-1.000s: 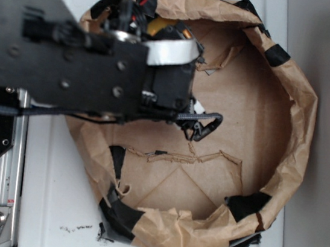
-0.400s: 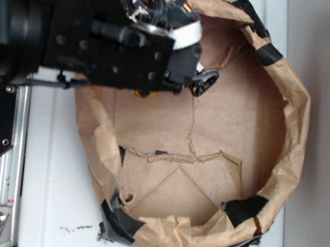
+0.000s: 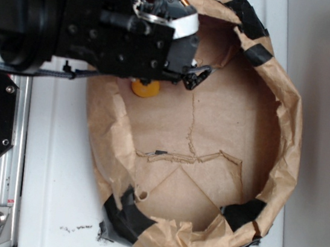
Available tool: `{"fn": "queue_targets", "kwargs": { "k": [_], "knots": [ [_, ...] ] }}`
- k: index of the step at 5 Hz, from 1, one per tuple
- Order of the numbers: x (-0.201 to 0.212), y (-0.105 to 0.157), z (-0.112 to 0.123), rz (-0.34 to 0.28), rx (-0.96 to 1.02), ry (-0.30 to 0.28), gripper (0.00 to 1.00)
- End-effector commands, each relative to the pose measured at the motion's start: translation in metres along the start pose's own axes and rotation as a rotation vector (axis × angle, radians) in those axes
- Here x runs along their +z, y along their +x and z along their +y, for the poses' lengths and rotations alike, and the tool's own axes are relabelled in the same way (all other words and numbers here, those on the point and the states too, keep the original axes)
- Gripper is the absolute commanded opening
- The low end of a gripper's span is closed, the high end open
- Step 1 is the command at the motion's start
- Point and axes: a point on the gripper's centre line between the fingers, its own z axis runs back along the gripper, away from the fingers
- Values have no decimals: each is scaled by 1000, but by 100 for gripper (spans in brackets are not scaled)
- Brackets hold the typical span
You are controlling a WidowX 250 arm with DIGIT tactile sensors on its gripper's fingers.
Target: Grab the green sponge.
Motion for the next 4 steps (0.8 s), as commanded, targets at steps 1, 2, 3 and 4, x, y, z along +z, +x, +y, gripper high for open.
{"fn": "queue_targets", "kwargs": {
  "k": [1,2,3,4],
  "knots": [
    [-28,22,14,104,-128,-85,100],
    [-38,25,6,206,-271,-245,100],
    [-37,22,7,170,-252,-229,0],
    [-27,21,5,150,-270,-230,0]
  ]
}}
